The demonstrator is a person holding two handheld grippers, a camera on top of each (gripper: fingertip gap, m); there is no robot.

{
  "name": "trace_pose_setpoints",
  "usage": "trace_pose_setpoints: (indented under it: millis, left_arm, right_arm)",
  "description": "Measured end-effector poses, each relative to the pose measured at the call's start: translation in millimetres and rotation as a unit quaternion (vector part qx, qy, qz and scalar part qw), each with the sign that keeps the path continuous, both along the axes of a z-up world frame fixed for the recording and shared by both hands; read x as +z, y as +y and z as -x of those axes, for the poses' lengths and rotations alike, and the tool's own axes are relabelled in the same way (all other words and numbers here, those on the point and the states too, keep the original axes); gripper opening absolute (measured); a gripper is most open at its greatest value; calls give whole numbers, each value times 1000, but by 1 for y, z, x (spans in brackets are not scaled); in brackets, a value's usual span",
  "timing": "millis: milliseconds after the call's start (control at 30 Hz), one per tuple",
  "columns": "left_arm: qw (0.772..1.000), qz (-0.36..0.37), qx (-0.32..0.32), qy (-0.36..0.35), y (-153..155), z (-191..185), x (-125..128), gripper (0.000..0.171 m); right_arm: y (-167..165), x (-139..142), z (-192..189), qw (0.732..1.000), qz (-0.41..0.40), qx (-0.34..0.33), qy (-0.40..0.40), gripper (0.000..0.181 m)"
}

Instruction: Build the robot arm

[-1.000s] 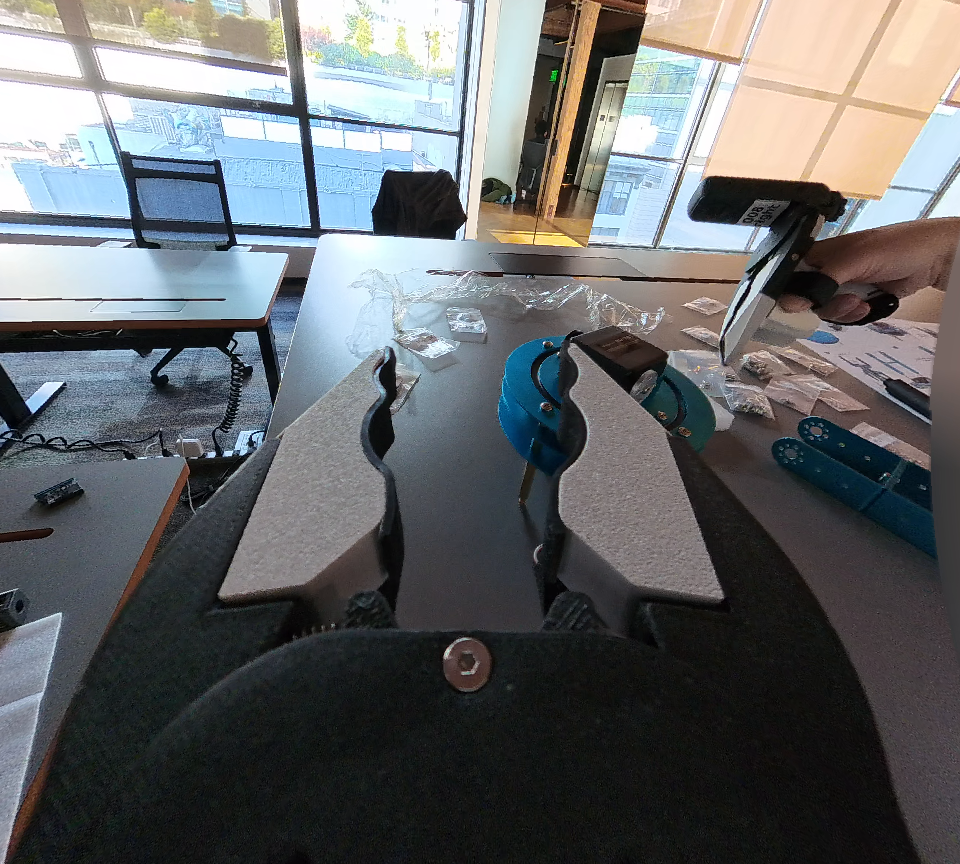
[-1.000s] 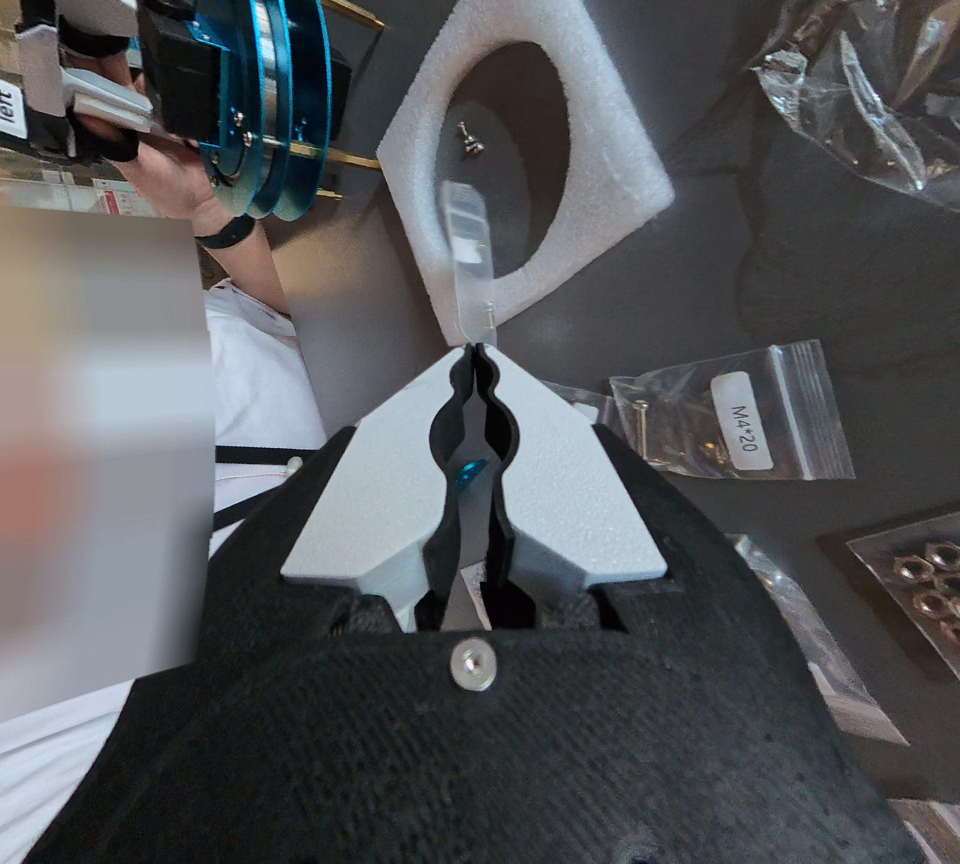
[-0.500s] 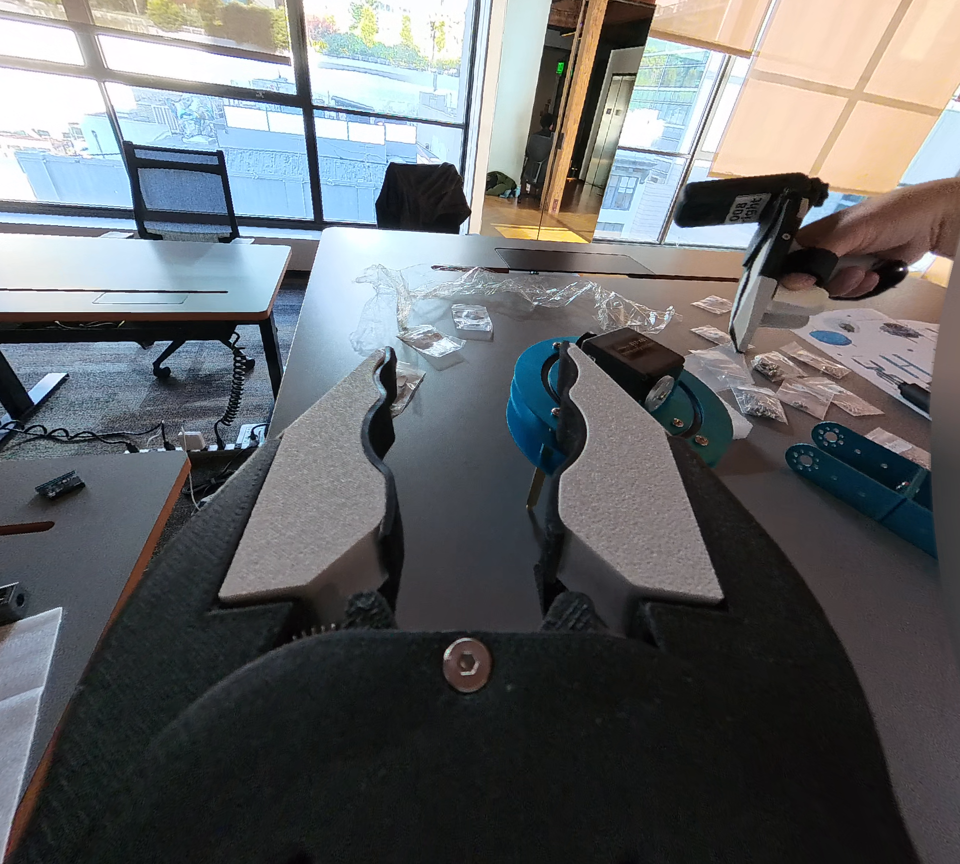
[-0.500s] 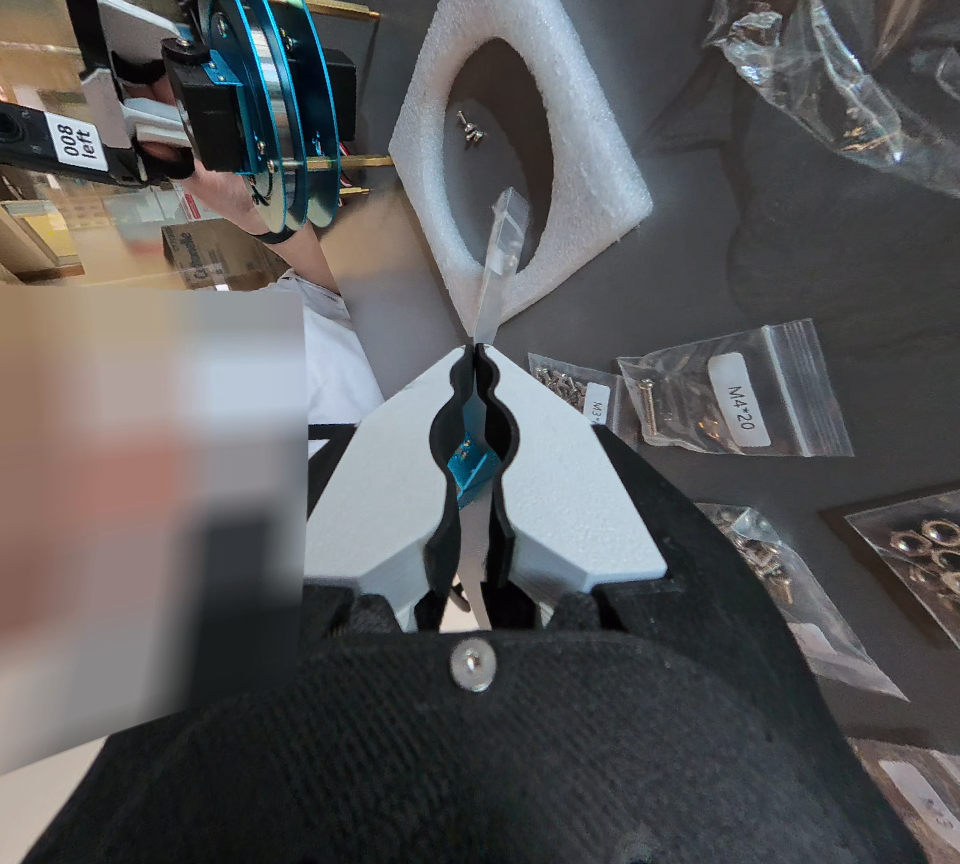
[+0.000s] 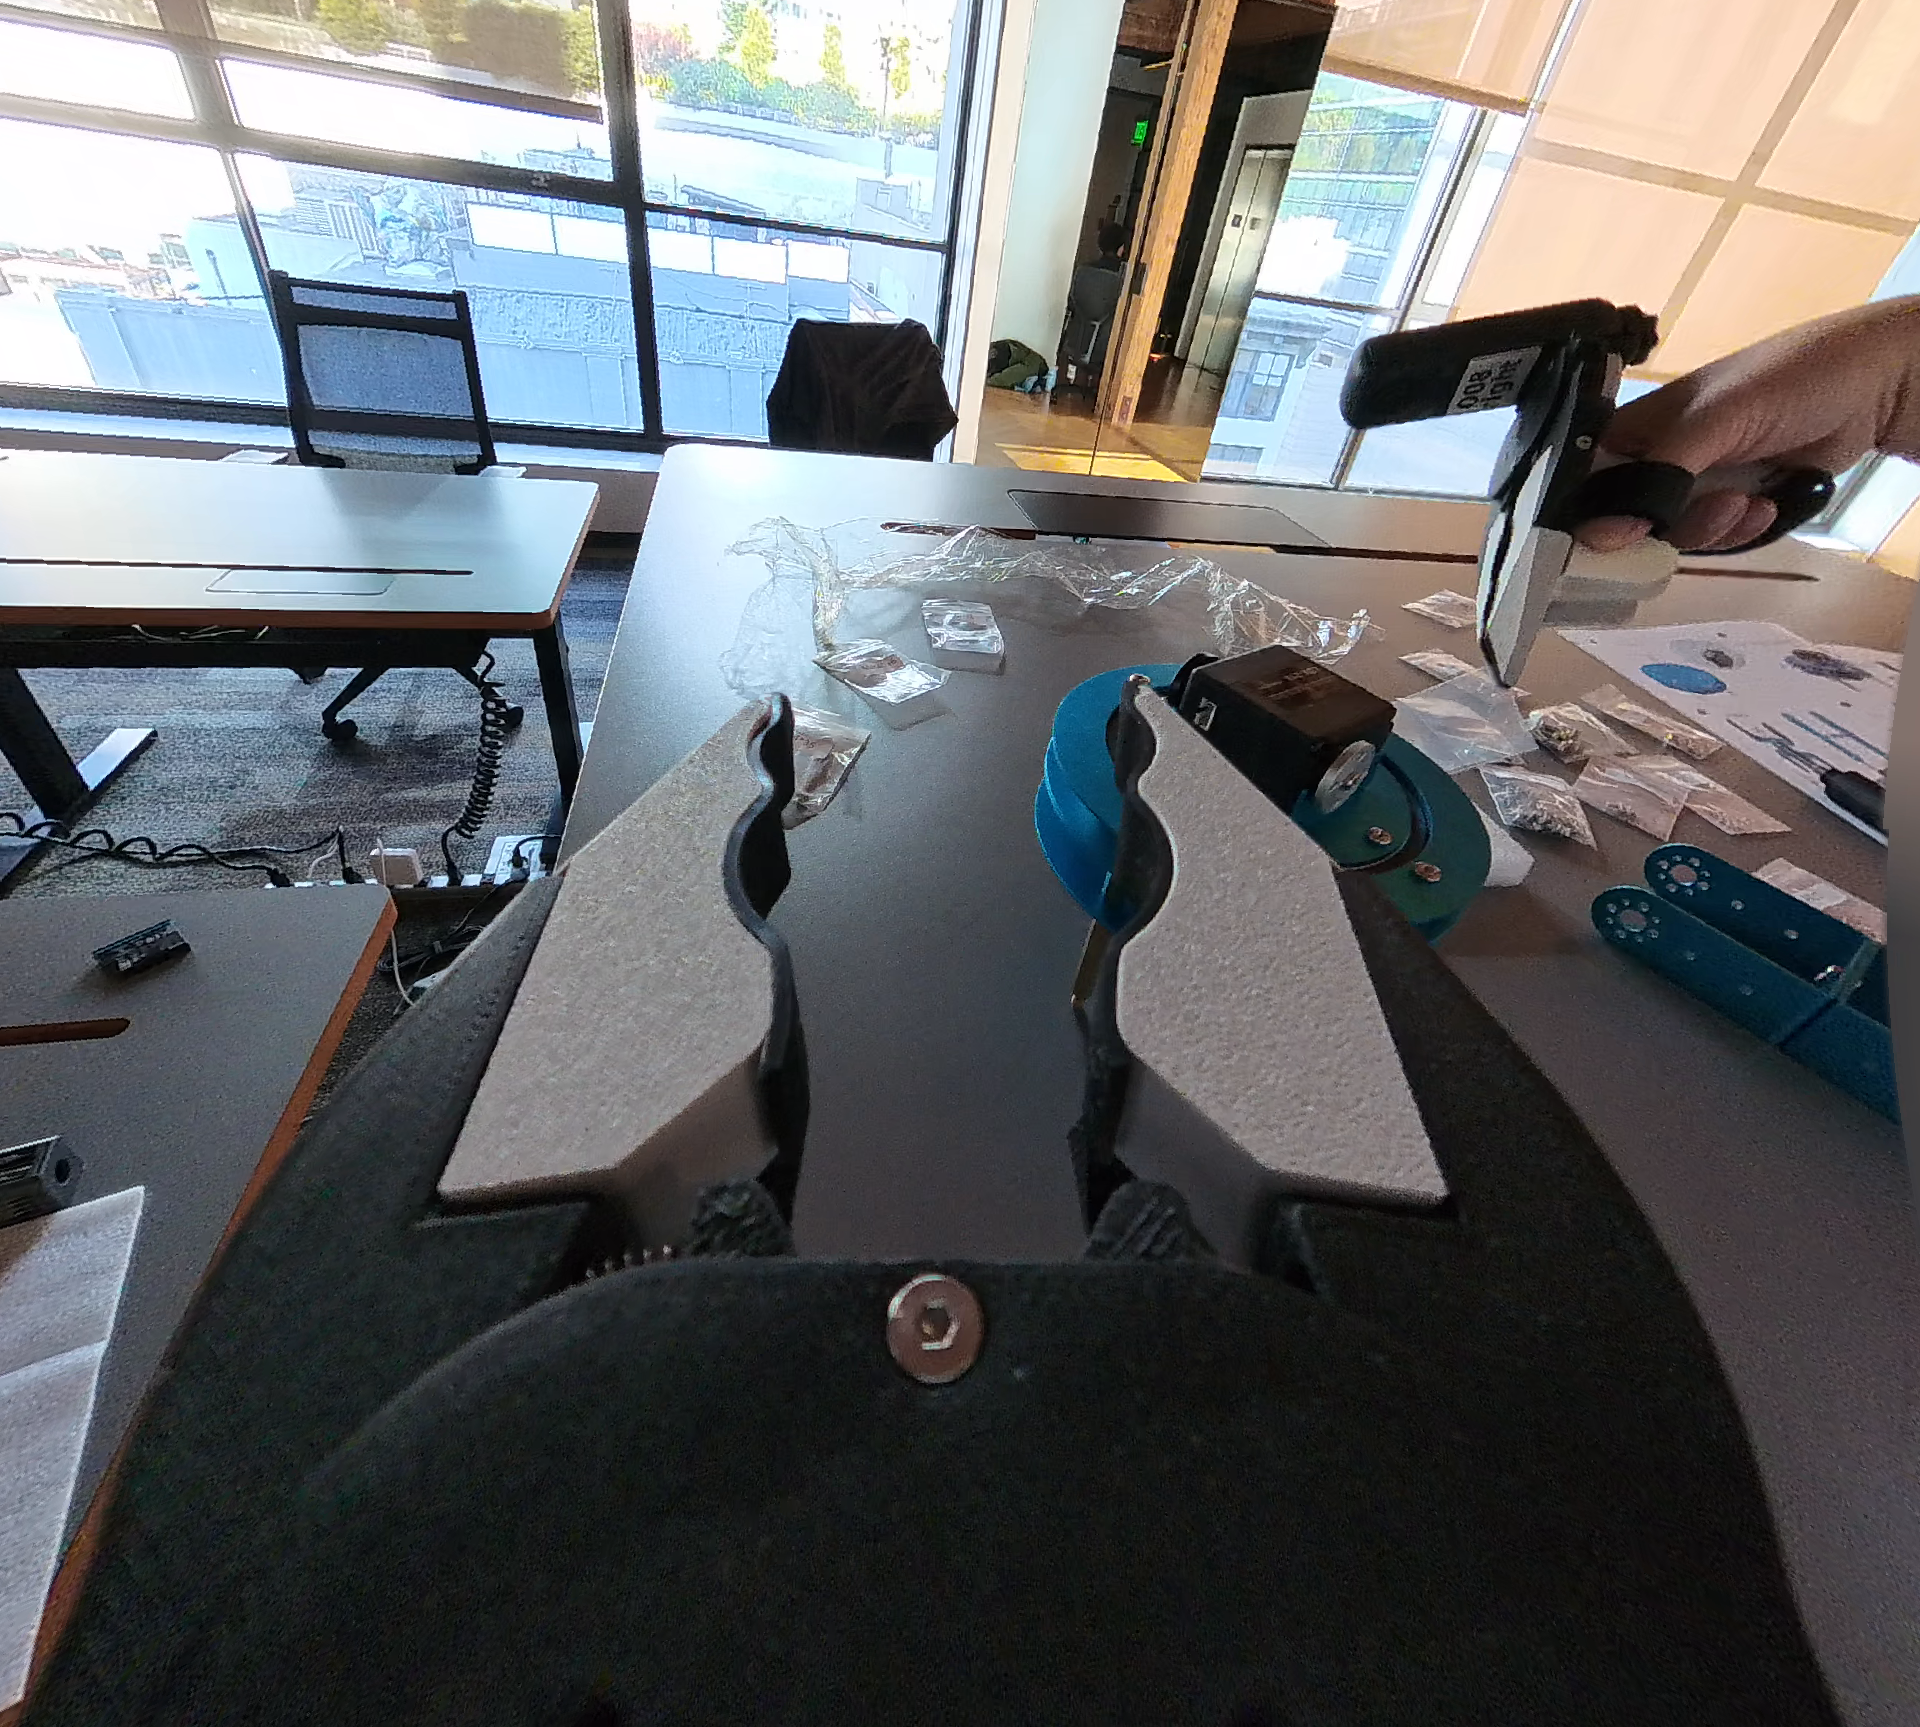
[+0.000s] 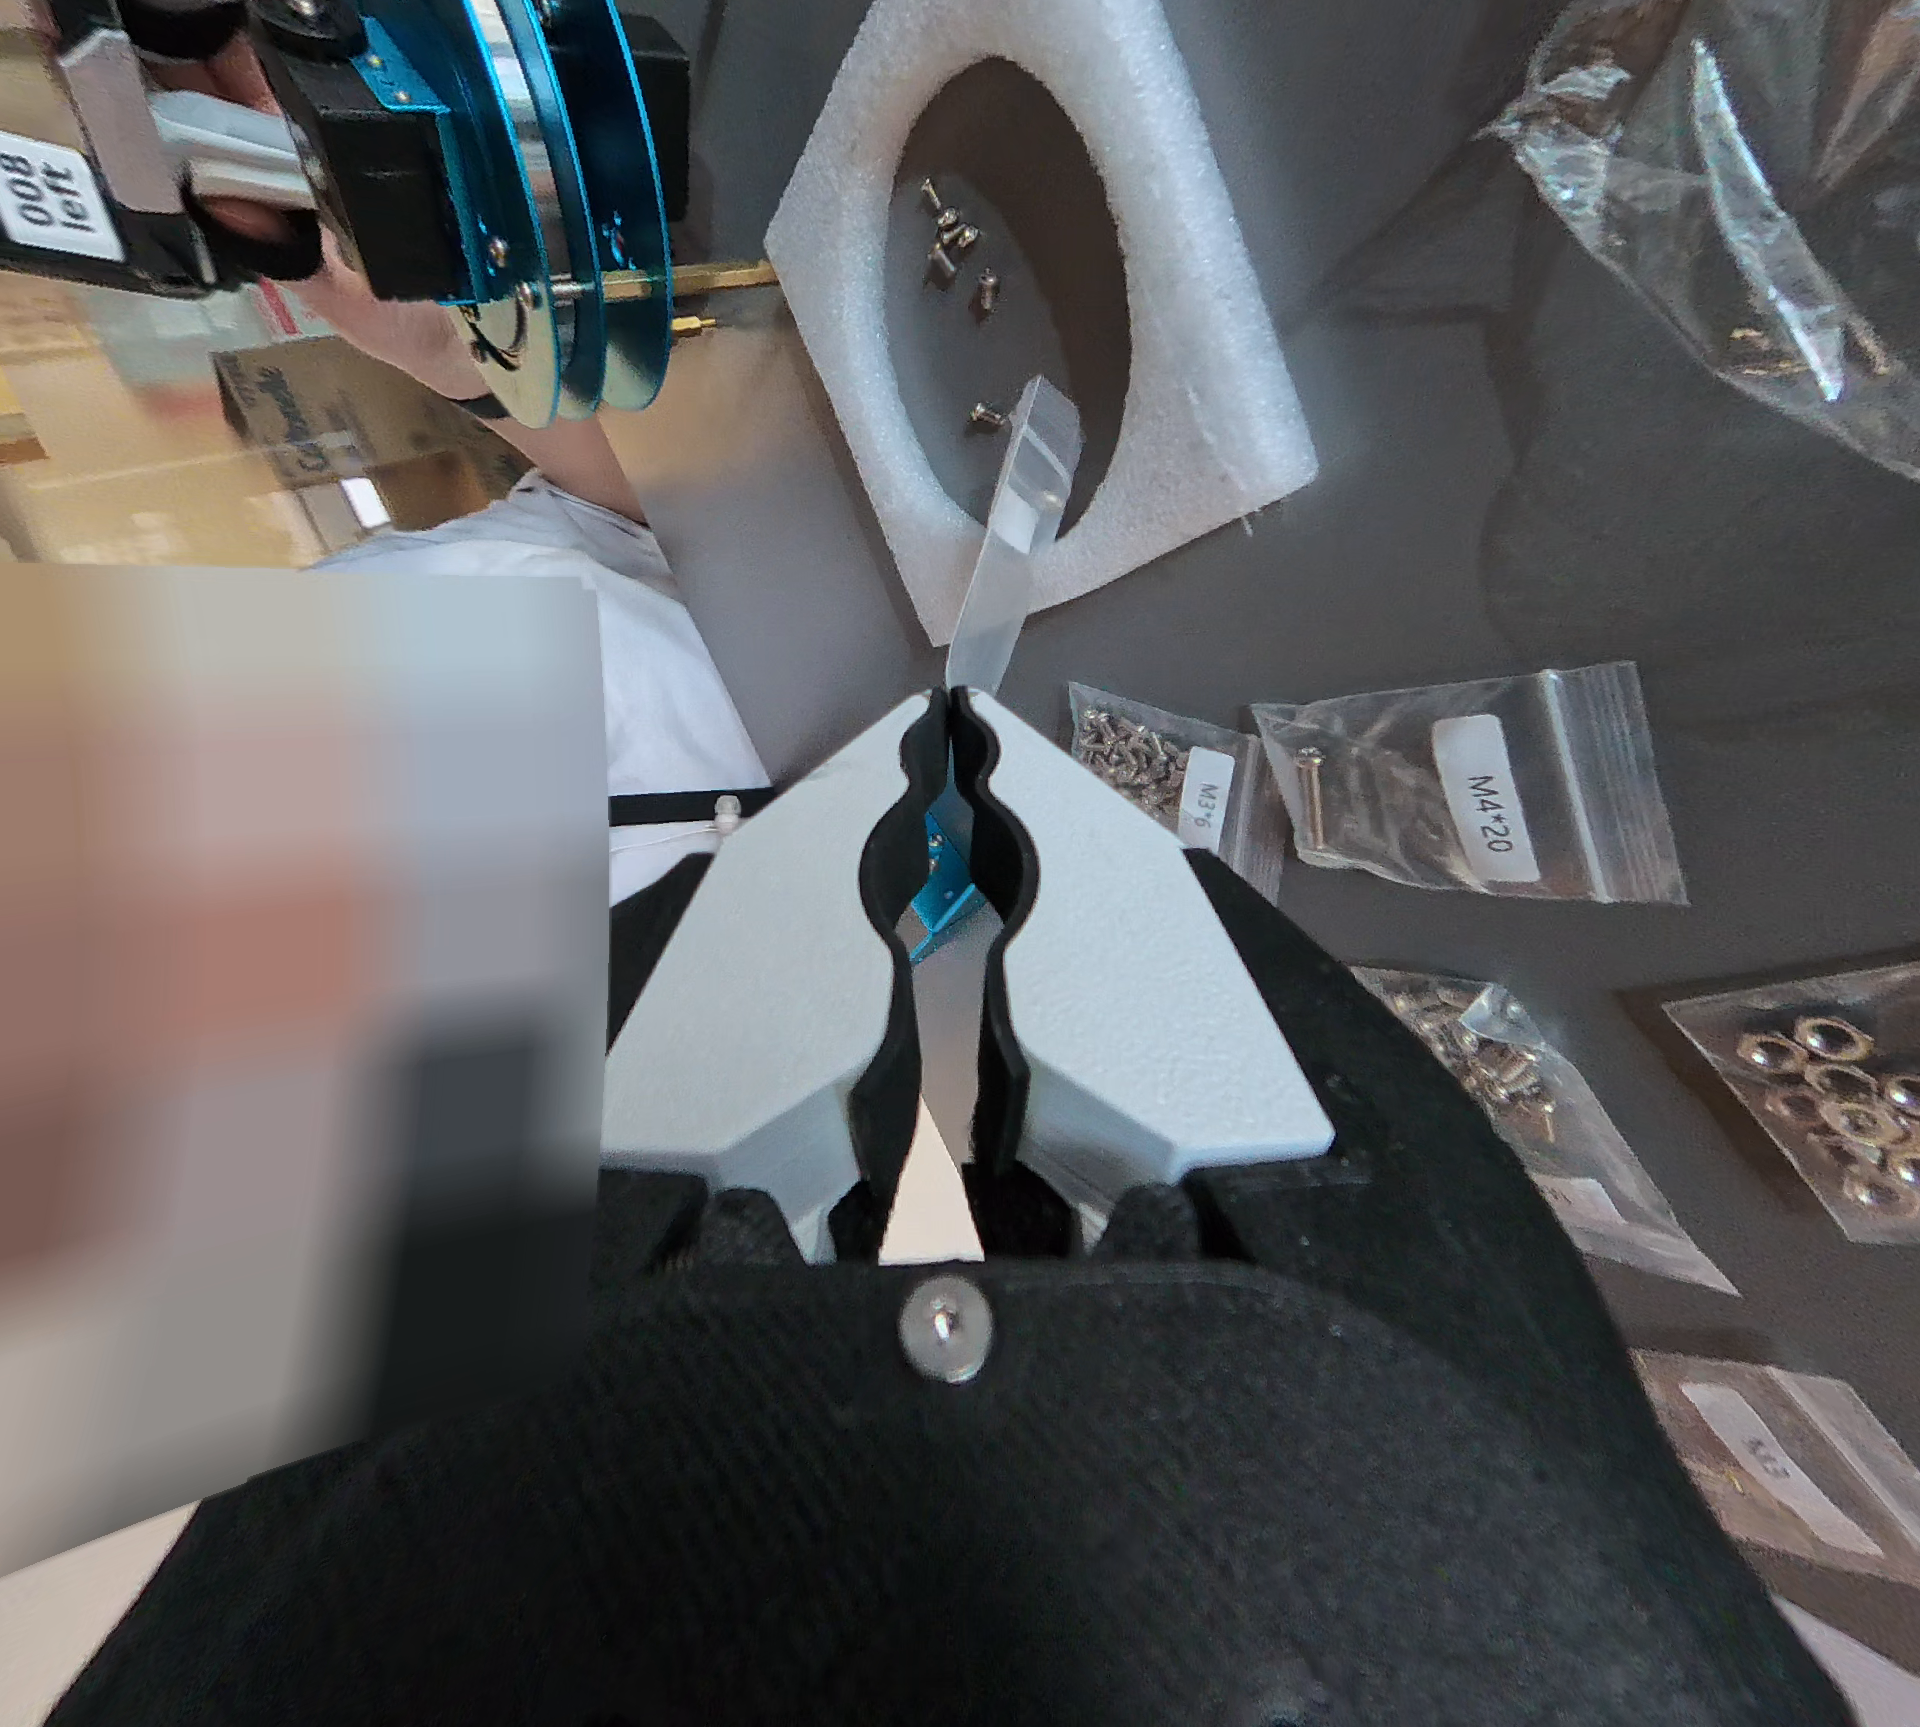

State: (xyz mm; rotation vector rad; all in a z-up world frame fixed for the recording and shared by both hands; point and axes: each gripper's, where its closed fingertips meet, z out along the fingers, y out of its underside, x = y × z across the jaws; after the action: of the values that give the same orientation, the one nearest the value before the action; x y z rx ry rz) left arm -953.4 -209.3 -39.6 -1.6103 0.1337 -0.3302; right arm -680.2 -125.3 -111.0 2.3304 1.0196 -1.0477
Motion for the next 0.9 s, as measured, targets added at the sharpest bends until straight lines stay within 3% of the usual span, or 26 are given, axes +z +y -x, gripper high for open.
trace_pose_setpoints:
  millis: [400, 700, 900]
  left_arm:
    - [1000, 3, -2, -6, -2, -1, -4, 61]
    - [1000, 3, 1, -10, -8, 3, -6, 61]
    - [1000, 2, 0, -3, -11, 3, -2, 61]
  right_arm:
    - [-6, 4, 11, 993, -39, 78, -73, 0]
    - [0, 19, 11, 992, -77, 83, -60, 0]
    - [-5, 26, -2, 986, -145, 80, -33, 0]
